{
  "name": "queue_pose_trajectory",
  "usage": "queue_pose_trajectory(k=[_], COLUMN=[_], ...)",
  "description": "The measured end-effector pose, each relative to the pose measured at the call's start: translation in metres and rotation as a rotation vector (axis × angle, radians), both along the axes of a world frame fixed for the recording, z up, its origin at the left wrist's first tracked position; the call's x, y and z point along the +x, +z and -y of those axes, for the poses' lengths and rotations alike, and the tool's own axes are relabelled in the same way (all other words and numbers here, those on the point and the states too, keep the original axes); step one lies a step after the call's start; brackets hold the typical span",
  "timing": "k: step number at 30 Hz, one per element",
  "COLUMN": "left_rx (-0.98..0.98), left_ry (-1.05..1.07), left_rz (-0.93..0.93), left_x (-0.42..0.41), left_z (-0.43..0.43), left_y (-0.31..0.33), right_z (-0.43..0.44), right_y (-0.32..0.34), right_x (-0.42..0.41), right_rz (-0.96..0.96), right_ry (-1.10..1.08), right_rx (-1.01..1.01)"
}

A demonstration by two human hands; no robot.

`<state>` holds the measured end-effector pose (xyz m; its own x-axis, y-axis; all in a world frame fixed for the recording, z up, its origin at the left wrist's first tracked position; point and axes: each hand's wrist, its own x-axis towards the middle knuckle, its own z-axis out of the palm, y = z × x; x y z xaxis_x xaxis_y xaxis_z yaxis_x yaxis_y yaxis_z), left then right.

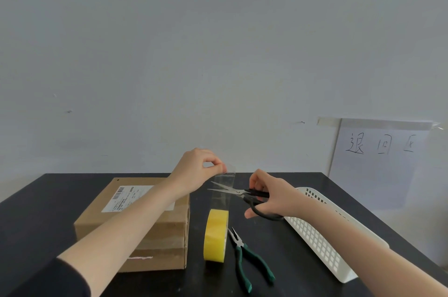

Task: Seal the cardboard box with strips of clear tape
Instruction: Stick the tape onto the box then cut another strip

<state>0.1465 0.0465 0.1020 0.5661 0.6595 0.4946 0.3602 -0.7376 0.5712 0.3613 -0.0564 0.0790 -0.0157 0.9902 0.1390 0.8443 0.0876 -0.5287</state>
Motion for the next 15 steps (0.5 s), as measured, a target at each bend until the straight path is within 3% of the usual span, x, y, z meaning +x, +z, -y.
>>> queue_pose_trajectory(k=[12, 15], left_rx=[0.002, -0.025], left_ry=[0.017, 0.078], left_rz=[0.004, 0.173], left_x=[0.004, 0.002], left_z=[-0.001, 0.001], left_y=[-0.007, -0.002], right_z=[-0.002, -0.001], right_y=[-0.005, -0.012], right_x=[0.004, 0.005], right_rz=[0.04, 0.054], right_ry=[-0.036, -0.049], right_rx=[0.041, 0.031])
